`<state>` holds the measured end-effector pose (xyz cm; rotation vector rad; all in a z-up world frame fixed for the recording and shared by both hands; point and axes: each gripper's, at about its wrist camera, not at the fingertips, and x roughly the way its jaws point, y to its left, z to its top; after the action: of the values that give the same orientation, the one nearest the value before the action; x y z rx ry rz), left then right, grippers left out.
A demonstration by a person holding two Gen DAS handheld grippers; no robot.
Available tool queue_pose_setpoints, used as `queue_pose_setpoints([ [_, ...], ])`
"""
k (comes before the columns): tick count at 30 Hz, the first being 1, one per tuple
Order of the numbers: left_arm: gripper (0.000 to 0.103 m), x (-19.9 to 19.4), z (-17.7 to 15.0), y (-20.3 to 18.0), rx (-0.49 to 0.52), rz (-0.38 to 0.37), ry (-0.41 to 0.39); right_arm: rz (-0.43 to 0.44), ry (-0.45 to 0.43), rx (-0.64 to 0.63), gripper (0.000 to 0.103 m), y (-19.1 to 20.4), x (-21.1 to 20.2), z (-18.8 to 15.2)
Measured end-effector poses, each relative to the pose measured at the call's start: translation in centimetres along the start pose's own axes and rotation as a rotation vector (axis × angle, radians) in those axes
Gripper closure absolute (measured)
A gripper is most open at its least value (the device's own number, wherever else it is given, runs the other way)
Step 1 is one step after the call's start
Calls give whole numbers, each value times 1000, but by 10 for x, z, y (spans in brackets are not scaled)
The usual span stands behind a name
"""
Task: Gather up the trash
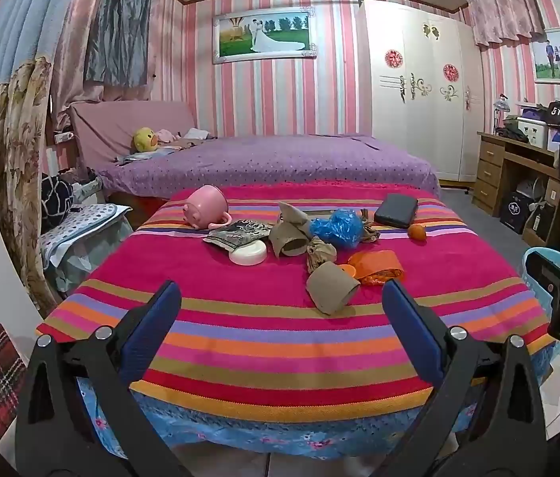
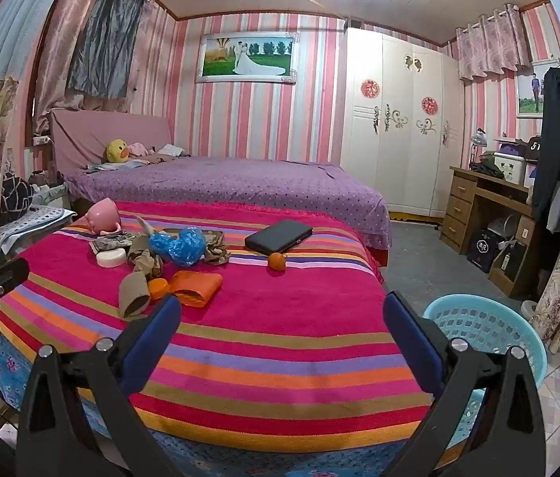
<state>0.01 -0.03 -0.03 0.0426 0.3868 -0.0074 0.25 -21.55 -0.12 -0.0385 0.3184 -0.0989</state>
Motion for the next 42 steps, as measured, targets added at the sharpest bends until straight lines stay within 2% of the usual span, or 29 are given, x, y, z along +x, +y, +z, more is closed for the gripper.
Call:
queue_pose_setpoints([
  [22, 5, 0, 2, 0, 42, 11, 0, 4, 9, -12, 4, 3, 0, -2],
  [42, 5, 0, 1, 0, 25, 7, -7, 4, 6, -11, 4, 3, 1, -3],
])
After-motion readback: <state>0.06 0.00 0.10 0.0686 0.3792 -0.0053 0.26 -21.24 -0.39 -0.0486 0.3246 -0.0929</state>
